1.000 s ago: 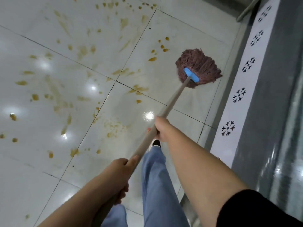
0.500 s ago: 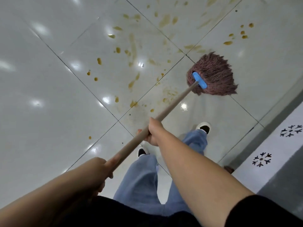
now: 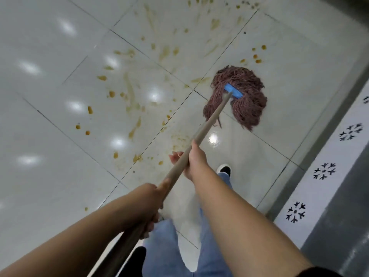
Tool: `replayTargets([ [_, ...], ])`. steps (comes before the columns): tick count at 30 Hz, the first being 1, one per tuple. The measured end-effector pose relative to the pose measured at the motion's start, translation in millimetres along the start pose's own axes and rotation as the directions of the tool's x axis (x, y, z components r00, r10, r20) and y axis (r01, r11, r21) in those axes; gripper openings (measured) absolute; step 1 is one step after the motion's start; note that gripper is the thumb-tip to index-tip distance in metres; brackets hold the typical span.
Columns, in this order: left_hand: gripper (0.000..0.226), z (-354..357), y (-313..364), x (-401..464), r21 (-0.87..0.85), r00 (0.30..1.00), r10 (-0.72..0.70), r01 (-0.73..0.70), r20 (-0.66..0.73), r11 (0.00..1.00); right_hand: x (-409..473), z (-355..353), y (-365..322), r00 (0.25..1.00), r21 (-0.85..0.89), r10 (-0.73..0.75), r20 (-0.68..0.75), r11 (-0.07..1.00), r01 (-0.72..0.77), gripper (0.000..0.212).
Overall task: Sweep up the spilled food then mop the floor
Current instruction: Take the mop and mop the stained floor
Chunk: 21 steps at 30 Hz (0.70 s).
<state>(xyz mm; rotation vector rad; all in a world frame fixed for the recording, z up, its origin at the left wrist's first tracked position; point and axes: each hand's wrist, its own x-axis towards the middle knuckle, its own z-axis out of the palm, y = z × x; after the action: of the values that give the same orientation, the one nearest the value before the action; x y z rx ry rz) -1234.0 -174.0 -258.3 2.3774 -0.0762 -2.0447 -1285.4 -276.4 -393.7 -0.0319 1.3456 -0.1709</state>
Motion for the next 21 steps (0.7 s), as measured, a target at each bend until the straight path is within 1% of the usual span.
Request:
replayTargets([
  [2,0.057,4.6,58.2,5.4,0.007,1.0,0.002,-0.002,-0.003,1.0,0.6,-2.1,-49.3,0.999,0.045,0.011,0.042,0.999,-0.013,0.043],
  [4,0.054,10.5,119.2,10.9,0.007,1.0,0.014,-0.014,-0.011,1.0,0.5,-5.9,-103.7,0.998,0.052,0.007,0.062,0.999,-0.01,0.043],
  [8,0.052,21.1,241.9,14.2,-0.072,0.998,0.064,-0.063,0.01,0.995,-1.9,-15.0,-216.3,0.994,0.029,-0.08,0.069,0.997,0.078,0.038],
  [10,0.052,27.0,295.4,13.7,-0.106,0.996,0.092,-0.089,0.024,0.99,-0.5,-15.9,-269.0,0.992,0.057,-0.107,0.06,0.993,0.104,0.032],
  [13,0.052,34.1,361.9,13.1,-0.124,0.993,0.107,-0.101,0.047,0.987,4.2,-11.6,-337.9,0.994,0.085,-0.107,0.021,0.991,0.105,0.03],
  [16,0.067,29.5,416.6,15.2,-0.082,0.994,0.104,-0.102,0.027,0.991,14.4,0.1,-391.3,0.994,0.065,-0.109,-0.02,0.992,0.11,0.023],
  [18,0.07,22.7,449.7,15.8,-0.061,0.995,0.097,-0.096,0.026,0.994,20.9,10.0,-424.0,0.994,0.068,-0.097,-0.044,0.993,0.1,0.02],
  [21,0.07,10.4,499.8,18.4,-0.053,0.995,0.082,-0.079,0.05,0.995,30.5,22.4,-474.0,0.995,0.057,-0.042,-0.086,0.997,0.047,0.024],
])
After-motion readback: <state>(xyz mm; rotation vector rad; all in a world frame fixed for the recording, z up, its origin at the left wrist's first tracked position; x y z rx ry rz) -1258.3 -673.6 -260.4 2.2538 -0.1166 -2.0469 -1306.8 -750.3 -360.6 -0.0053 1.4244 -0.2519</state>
